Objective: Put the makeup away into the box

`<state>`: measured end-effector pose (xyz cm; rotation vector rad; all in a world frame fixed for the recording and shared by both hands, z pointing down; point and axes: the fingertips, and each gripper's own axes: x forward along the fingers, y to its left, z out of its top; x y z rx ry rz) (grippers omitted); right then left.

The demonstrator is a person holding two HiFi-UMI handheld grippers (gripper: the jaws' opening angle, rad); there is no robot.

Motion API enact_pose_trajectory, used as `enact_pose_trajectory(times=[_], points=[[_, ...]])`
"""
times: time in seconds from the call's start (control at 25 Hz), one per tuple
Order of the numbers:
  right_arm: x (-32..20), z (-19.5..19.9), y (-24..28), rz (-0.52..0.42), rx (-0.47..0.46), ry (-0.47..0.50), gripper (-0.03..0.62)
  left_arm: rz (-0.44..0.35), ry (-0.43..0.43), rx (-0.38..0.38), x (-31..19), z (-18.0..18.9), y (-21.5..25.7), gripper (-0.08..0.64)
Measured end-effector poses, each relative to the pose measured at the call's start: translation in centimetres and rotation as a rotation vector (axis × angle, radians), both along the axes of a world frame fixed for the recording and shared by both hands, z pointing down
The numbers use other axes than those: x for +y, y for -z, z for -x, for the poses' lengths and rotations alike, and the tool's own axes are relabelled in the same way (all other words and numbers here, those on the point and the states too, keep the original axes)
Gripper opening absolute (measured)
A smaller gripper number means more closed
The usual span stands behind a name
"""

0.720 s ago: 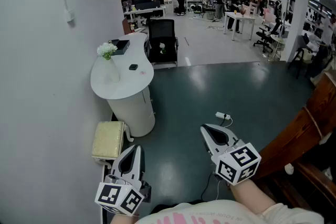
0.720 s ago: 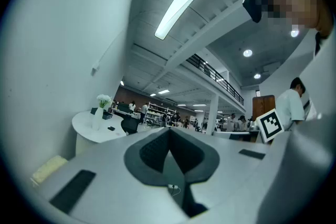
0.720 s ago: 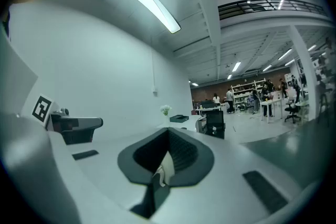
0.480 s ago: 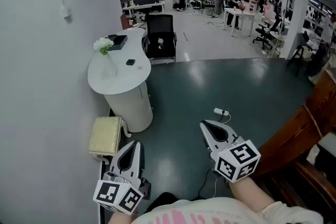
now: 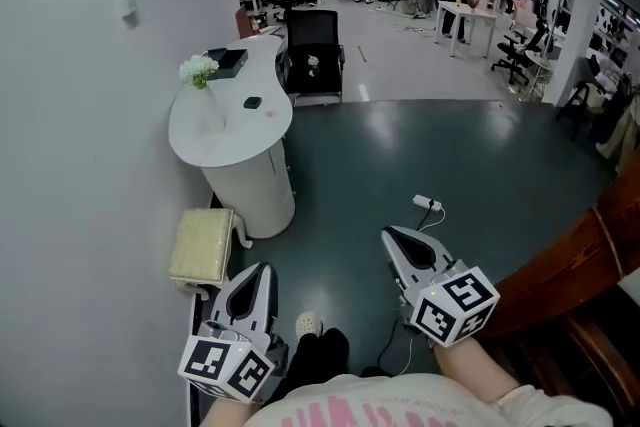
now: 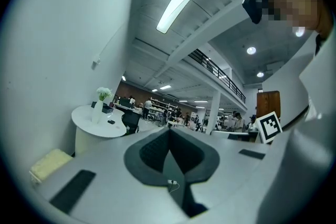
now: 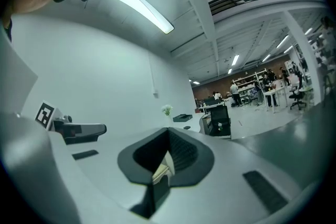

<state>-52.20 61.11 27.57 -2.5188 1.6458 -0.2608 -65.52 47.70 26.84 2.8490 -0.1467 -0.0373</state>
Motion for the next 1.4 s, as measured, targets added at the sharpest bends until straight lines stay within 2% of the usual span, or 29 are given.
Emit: enact_pose_trajectory(times=[0.32,0.56,0.84,1.12,1.4], points=[[-2.9,-3.3,-1.5,0.038,-0.046,-0.001,-0.002,0.045,-0.013,-0.019,-3.2,-3.4,-1.2,0.003],[-6.8,-6.5,-1.8,0.078,-0.066,0.01,-0.002,0.063,-0.004,-0.026,-7.4,-7.6,-1.0,0.003],[-11.1,-11.0,-1.1,0.088,-0.078,-0.015,-0.002,0.065,-0.039,-0.008,-12.1,-13.4,0.3,0.003],[-15.4,-15.3,0.1,0.072,-0.071,-0.048,-0.002,0.062,-0.041,0.005,-17.6,-18.0,1.5,0.002],[-20.8,-18.8,0.5,0.002,-0.094,-0.072,-0.002,0.033,-0.075,0.032,-22.7,-20.9,2.4,0.002]])
